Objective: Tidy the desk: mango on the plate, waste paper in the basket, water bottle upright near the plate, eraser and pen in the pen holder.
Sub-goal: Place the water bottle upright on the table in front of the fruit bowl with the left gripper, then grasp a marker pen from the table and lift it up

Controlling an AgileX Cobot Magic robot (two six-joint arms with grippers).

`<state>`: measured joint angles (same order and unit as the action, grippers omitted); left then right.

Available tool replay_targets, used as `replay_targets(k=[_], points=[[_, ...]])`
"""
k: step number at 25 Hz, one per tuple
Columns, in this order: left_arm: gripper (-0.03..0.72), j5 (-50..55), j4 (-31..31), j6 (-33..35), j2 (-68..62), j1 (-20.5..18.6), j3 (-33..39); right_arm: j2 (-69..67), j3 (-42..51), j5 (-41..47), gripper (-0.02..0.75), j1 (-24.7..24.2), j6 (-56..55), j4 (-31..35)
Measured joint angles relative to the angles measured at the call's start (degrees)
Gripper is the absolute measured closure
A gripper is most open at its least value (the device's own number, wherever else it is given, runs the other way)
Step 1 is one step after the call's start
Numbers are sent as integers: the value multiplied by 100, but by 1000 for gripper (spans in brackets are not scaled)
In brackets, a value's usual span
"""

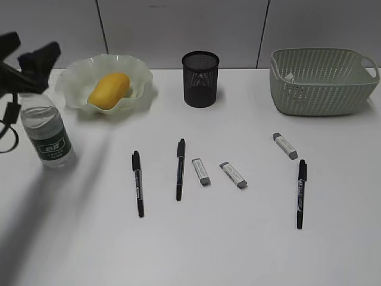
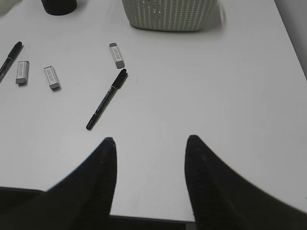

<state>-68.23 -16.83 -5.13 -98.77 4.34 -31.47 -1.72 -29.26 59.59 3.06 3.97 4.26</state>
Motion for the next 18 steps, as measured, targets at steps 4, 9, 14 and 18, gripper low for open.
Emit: replay_targets(k=[4,9,14,18], points=[[90,2438,598,-6,1706,2,-206,0,0,0,364,0,0,0],[159,6823,1009,-17,3717,1,-917,0,0,0,364,0,0,0],[176,10177,1363,-23,5482,1,-1107,0,0,0,365,0,0,-5],[181,12036,1546,-23,6440,1,-1118,0,0,0,365,0,-5,-5]])
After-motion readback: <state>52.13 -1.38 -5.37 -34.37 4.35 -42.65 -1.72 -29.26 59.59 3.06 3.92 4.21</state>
